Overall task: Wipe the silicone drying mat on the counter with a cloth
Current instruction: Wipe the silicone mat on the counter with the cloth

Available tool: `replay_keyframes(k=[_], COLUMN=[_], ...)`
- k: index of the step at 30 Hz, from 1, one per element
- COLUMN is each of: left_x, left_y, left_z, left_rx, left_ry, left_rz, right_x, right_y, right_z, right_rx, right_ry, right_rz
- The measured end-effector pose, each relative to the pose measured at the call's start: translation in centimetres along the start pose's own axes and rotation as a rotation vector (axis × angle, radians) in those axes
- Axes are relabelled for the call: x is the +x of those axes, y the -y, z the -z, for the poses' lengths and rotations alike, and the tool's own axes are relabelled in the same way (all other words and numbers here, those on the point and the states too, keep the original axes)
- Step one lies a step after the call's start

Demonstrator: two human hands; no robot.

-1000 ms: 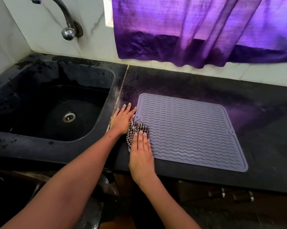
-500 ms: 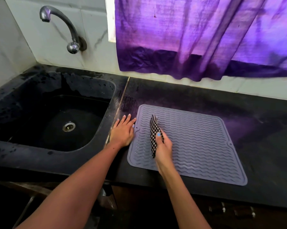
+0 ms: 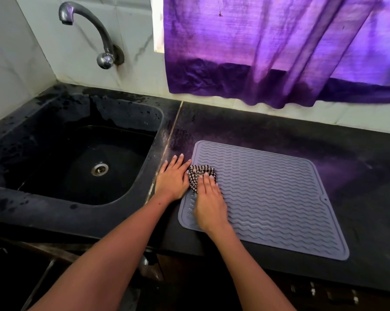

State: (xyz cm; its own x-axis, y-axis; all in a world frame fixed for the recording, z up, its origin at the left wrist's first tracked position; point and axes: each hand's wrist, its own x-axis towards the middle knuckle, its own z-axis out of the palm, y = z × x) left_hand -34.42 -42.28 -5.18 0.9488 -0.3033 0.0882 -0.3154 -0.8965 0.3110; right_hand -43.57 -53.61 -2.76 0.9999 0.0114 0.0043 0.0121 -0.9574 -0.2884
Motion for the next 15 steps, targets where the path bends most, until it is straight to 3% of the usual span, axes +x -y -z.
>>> replay_keyframes(k=[3, 8, 10, 12, 15], left_x=[0.0, -0.1, -0.1, 0.0, -0.1], left_y=[-0.1, -0.1, -0.2, -0.2, -0.2], left_z=[0.0, 0.0, -0.1, -0.1, -0.1], left_rx=[-0.005, -0.029, -0.036, -0.042, -0.033], left_ry=[-0.003, -0.017, -0.034, -0.045, -0.053], left_rz=[0.007, 0.015, 0.021, 0.025, 0.030], right_x=[0.5, 2.3, 2.8, 3.1, 4.2], right_y=[-0.5, 0.3, 0.5, 0.5, -0.3], right_z=[1.3, 3.3, 4.0, 4.1, 2.2], right_rx=[0.196, 1.150, 1.084, 0.807, 0.388], right_ry=[-0.023, -0.323, -0.411, -0.413, -0.250], right_rz=[-0.025, -0.612, -0.607, -0.401, -0.155])
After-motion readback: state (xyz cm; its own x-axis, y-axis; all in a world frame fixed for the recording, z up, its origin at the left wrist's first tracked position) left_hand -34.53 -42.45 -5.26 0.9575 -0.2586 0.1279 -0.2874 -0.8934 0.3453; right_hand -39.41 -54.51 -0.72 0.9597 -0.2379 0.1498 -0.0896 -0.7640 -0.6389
